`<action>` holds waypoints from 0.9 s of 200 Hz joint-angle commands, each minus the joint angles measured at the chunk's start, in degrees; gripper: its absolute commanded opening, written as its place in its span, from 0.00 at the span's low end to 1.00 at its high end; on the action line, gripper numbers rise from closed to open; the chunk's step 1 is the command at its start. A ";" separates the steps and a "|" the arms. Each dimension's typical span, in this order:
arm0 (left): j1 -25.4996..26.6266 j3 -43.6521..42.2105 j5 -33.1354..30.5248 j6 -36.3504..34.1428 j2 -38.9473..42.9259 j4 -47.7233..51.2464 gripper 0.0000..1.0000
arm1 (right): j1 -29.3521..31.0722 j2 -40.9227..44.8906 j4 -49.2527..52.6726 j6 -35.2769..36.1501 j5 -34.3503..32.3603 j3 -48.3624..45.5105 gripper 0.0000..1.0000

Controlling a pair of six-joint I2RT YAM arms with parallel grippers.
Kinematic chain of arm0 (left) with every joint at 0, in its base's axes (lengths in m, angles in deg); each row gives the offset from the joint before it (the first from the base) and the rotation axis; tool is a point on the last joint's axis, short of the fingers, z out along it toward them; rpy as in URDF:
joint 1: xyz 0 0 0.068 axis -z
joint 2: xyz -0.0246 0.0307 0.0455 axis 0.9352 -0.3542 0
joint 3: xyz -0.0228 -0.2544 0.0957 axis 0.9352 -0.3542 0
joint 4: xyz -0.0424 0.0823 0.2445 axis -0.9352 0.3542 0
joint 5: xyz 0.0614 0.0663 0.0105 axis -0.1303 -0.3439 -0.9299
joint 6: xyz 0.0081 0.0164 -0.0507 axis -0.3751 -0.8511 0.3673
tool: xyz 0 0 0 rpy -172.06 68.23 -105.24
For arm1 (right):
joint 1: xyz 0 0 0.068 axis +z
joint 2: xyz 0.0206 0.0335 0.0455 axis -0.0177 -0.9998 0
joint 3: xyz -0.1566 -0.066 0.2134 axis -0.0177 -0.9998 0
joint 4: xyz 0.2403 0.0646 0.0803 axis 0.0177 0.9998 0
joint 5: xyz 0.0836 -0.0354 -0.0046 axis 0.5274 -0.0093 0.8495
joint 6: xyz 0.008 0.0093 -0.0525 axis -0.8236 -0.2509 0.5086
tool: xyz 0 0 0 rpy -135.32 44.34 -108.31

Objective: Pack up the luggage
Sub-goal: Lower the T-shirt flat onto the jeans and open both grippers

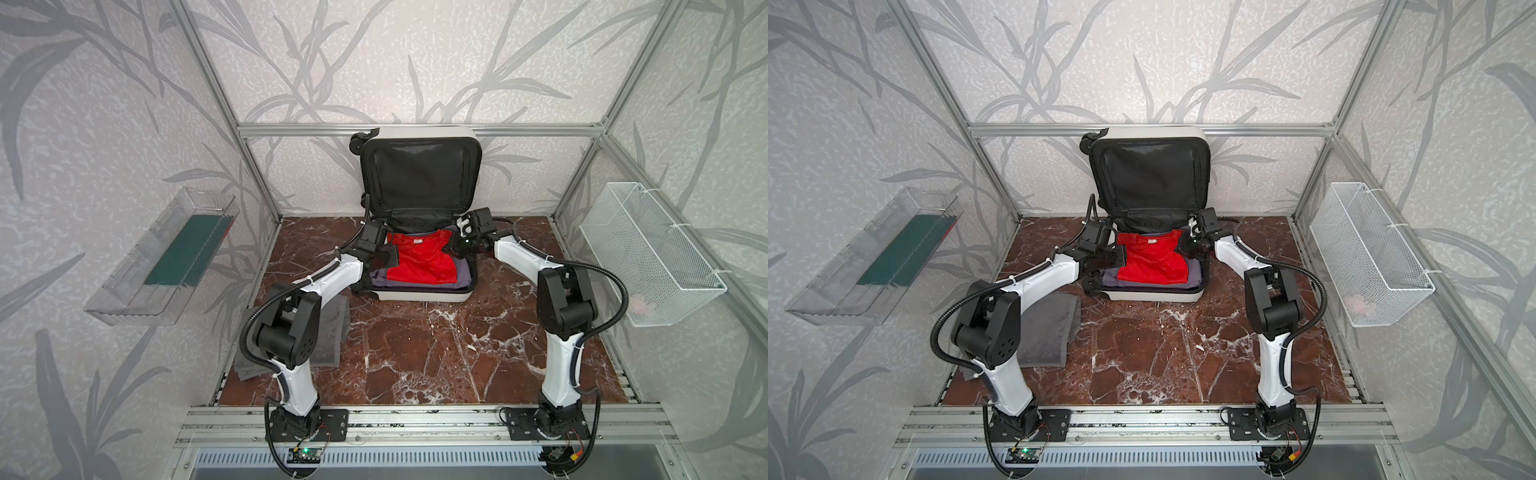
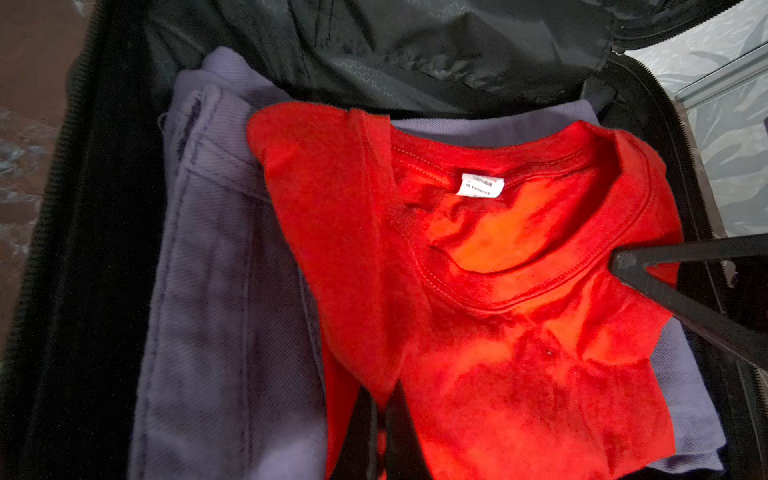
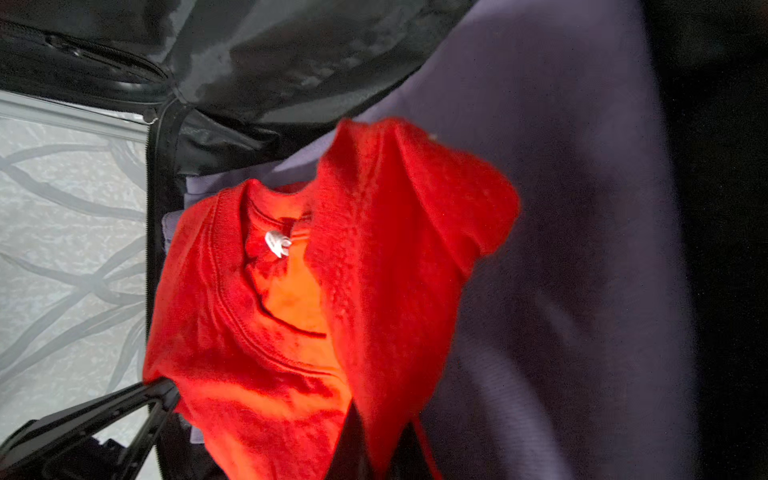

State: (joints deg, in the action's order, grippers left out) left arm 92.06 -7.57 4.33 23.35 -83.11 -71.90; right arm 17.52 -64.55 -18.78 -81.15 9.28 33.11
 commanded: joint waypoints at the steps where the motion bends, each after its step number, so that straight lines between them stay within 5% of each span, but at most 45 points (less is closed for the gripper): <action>1: -0.48 2.27 -1.96 -1.78 0.14 1.73 0.11 | -1.08 0.06 1.68 2.80 -1.36 2.91 0.31; 18: -1.07 3.05 -2.94 -2.40 0.70 3.43 0.33 | -1.72 1.50 3.05 3.84 -1.71 3.52 0.42; 39: -1.71 4.37 -4.01 -3.13 2.41 5.51 0.65 | -2.26 4.19 4.80 5.23 -2.71 4.27 0.44; 57: -1.86 5.30 -4.42 -3.38 4.82 5.99 0.80 | -2.36 6.58 5.75 6.31 -3.35 4.47 0.44; 128: 0.94 7.29 6.57 3.86 3.95 1.53 0.90 | 1.34 6.37 3.27 3.70 -1.20 2.49 0.45; 180: 2.22 2.65 8.23 6.25 -1.39 -3.00 0.90 | 2.28 2.74 -0.62 1.55 -1.70 -2.83 0.45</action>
State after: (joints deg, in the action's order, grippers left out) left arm 94.38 -2.39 10.78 27.59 -81.61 -73.01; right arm 20.24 -59.19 -17.58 -78.42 7.64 32.57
